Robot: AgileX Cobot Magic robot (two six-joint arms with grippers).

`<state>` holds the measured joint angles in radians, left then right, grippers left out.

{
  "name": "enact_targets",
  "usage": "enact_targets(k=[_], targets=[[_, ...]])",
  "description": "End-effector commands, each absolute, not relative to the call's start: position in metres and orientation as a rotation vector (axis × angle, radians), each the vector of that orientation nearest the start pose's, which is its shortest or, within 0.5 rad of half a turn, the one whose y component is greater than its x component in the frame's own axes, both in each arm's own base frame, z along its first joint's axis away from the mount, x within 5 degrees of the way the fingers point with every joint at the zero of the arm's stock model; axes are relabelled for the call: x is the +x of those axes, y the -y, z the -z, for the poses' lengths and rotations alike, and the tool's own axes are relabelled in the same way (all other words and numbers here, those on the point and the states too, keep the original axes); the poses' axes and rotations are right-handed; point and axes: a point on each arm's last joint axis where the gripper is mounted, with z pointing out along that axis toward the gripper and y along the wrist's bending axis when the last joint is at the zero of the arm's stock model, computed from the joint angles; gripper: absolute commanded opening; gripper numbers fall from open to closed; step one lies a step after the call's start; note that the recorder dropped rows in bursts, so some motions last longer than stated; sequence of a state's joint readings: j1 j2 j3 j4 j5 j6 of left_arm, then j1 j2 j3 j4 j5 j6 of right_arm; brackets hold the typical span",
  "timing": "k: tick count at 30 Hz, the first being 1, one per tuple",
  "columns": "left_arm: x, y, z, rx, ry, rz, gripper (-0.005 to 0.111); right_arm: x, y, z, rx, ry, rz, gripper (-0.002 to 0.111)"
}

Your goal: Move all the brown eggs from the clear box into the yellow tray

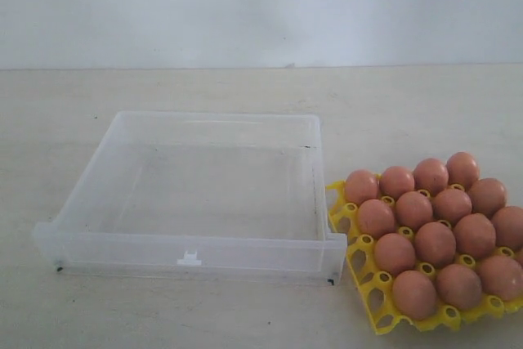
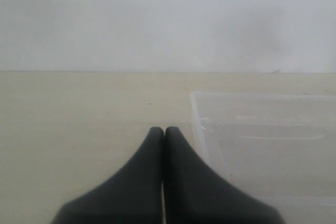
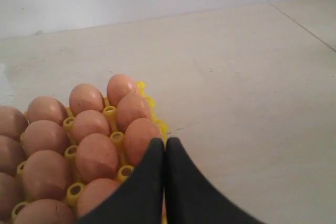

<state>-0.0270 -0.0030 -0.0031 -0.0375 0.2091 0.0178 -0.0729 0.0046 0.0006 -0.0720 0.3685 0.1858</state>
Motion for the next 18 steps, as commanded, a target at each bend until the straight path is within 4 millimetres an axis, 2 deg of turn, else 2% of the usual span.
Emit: enact_targets(k=[1,18], targets=[[0.0558,0.0025,-0.1944,0.021,-1.691,0.042,-0.004,0.0529,0.0079,-0.1820,0.242,-1.813,0.000,-0.001],[0.0558,-0.0013,-0.1947,-0.036,-1.687,-0.009,-0.004,0.0532,0.0092,-0.1842,0.202,-1.794,0.047,-0.001]])
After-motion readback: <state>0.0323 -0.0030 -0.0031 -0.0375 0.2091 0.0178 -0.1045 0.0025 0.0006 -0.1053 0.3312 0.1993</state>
